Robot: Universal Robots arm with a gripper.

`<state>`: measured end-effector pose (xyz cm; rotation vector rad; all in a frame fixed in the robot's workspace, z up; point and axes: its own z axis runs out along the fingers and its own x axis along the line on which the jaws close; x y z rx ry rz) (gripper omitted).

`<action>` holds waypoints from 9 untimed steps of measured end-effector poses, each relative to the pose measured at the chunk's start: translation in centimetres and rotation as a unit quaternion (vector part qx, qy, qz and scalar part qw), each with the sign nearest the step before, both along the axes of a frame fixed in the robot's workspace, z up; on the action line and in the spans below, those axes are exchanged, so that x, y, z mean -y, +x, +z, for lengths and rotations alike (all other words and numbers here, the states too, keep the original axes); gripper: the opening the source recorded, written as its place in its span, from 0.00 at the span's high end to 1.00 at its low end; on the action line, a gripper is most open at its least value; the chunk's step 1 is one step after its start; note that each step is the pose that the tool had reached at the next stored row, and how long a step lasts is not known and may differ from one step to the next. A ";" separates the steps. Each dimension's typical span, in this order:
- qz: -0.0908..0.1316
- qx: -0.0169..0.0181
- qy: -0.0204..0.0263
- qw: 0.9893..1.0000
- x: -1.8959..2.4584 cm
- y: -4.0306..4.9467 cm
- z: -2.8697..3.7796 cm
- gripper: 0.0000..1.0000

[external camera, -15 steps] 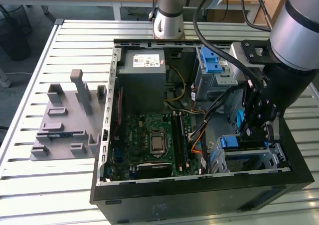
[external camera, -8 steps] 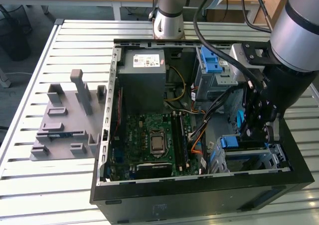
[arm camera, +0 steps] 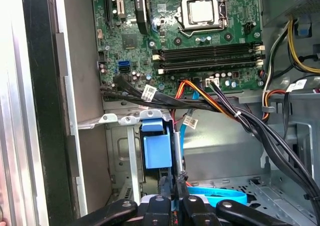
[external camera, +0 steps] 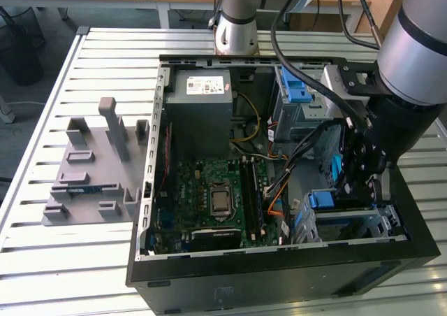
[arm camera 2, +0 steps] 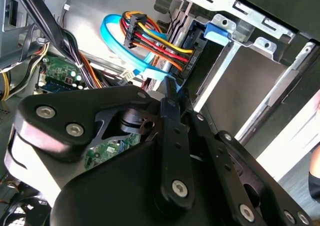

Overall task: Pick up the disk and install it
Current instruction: 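Insert the second disk wire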

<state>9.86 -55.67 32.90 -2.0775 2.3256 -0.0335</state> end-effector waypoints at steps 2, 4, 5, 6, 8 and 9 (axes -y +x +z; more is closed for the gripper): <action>-0.001 0.000 0.000 1.000 0.00 0.01 -0.04 0.84; -0.001 0.000 0.000 1.000 0.00 0.01 -0.07 0.84; -0.001 0.000 0.000 1.000 0.00 0.01 -0.07 0.84; -0.001 0.000 0.000 1.000 0.00 0.01 -0.07 0.84; -0.001 0.000 0.000 1.000 0.00 0.01 -0.06 0.84; -0.001 0.000 0.001 1.000 0.00 0.01 -0.04 0.84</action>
